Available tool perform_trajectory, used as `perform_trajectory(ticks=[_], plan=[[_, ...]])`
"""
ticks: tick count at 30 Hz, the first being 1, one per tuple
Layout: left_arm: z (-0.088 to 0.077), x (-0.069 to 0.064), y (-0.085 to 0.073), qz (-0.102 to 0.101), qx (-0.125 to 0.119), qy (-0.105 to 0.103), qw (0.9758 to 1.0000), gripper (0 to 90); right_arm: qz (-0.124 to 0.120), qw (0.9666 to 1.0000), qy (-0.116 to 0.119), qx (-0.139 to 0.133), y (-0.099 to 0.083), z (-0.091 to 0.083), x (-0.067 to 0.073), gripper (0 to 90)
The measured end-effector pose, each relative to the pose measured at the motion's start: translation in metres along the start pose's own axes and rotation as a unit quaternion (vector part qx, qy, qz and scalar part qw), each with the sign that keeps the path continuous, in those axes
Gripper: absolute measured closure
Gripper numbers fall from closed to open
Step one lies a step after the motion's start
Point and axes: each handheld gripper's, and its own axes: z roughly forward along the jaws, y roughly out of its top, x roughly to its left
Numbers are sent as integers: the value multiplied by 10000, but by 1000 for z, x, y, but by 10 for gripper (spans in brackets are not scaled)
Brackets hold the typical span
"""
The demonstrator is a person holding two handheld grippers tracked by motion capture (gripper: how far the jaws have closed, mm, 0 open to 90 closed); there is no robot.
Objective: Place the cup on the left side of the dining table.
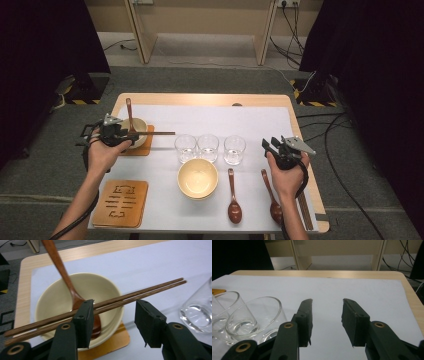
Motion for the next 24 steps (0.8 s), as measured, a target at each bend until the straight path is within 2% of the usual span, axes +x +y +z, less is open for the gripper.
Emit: perform_trajectory(ticks=[9,13,24], plan=[[-4,-28,4,146,-138,-319,9993,482,-6,10000,46,66,0,-1,5,604],[-5,-40,6,185,-147,-542,9982,480,-9,10000,68,71,1,-1,5,604],[16,-75,7,295,24,-1006,9945,484,2,9999,83,92,1,-2,5,602]])
